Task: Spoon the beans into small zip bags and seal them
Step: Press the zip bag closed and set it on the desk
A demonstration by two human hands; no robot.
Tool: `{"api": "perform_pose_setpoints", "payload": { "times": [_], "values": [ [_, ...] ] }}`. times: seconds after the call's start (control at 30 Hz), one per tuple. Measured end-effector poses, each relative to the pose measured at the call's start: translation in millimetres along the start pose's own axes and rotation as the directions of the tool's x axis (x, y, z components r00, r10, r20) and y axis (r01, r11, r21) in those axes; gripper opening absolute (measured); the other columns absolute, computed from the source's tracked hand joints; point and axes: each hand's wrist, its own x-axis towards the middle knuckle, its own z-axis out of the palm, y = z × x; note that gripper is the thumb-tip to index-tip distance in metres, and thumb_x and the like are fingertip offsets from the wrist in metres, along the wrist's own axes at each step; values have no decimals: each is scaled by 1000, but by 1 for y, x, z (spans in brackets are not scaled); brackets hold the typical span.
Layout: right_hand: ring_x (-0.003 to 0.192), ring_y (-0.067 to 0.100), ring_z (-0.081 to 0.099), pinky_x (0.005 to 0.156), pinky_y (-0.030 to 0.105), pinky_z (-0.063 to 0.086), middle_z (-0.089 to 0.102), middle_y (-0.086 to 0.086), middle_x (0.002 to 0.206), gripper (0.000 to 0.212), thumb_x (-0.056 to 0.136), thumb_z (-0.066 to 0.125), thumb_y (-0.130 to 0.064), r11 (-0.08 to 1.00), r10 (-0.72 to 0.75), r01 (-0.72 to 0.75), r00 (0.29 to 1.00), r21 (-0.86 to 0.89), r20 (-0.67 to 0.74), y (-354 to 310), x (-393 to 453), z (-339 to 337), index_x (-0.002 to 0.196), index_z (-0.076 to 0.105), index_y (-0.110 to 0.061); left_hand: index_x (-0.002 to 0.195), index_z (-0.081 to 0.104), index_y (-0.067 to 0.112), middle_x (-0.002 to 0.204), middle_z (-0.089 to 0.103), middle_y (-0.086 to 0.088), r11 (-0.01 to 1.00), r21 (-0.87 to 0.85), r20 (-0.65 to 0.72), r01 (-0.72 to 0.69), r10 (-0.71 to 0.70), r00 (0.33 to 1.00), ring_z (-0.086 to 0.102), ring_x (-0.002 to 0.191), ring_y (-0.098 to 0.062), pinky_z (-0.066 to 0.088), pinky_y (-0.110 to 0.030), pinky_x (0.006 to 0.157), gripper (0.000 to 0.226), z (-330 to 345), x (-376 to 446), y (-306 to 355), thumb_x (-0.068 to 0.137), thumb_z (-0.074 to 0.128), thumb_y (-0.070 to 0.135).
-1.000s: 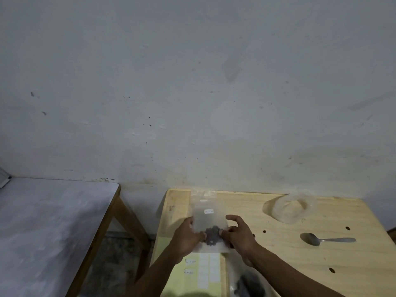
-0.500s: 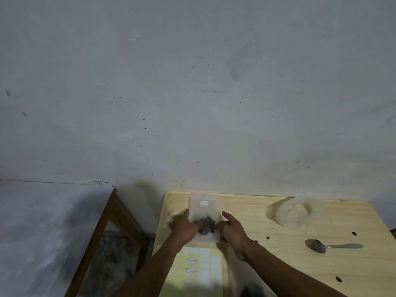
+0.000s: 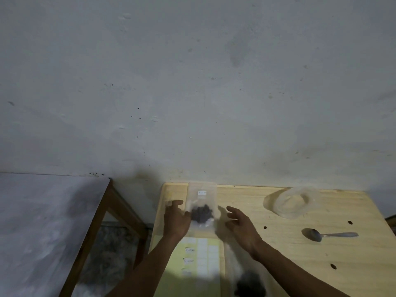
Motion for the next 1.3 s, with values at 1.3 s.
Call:
{"api": "perform_pose_setpoints", "payload": {
  "times": [1.3],
  "values": [
    [80, 19, 65, 64, 17, 51, 69, -1, 90, 16, 99, 54, -16, 980, -197, 196, 979, 21, 54, 16, -48, 36, 104, 69, -12, 98, 50, 8, 73, 69, -4, 817, -560, -57, -138, 128, 990, 64, 61, -7, 47, -18, 50, 18, -64, -123, -25, 90, 63, 0]
  ]
}}
